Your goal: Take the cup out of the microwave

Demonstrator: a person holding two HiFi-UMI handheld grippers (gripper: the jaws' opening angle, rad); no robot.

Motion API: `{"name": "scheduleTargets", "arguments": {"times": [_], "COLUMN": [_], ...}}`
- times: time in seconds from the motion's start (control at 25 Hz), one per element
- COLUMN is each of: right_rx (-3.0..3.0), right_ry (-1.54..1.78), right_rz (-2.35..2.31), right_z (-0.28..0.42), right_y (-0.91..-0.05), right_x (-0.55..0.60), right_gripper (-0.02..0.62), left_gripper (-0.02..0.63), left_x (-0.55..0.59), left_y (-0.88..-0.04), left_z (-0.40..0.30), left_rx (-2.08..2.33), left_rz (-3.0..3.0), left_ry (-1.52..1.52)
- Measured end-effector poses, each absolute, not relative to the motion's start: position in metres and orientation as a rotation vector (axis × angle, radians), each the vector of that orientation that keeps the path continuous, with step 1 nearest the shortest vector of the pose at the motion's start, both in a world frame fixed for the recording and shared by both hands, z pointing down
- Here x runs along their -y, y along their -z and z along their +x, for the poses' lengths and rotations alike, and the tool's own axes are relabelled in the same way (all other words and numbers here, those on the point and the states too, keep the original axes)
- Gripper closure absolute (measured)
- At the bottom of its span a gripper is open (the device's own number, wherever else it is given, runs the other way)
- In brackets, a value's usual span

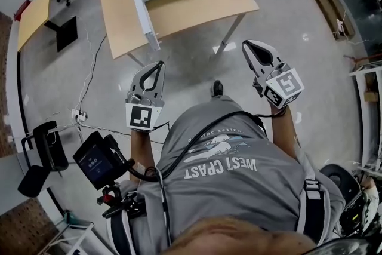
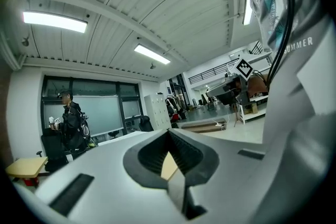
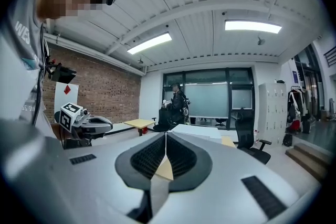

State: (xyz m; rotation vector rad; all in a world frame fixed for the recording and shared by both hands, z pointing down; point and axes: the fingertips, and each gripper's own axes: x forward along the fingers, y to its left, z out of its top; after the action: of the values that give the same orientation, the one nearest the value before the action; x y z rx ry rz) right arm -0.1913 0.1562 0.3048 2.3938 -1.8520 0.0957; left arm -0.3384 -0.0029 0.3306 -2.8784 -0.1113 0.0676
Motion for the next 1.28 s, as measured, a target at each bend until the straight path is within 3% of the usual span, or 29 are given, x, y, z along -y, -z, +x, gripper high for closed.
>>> {"name": "scheduleTargets", "arguments": {"times": [0.64,1.04,1.28], "right_rx": [2.171,2.216,2.096], "right_ry": [-0.109,-0.260,-0.367], "right_rz": [2.141,1.984,1.927], "right_z": [-0.131,-0.025,0.056], "right_y": [-0.315,-0.363,-0.418], "right_x": [0.006,0.107,0.175], "right_gripper": [0.583,0.583,0.583], "left_gripper": [0.563,0.563,0.563], "left_x": [0.096,0.145,0.153], "left_y": [-0.330,-0.336,-0.331], "left_z": [-0.320,-0.241,-0.209], "left_rx": [-0.251,-0.442,-0.387], "left_rz": [-2.907,-2.934,-2.675], "left_ry": [0.017,0.111,0.336]}}
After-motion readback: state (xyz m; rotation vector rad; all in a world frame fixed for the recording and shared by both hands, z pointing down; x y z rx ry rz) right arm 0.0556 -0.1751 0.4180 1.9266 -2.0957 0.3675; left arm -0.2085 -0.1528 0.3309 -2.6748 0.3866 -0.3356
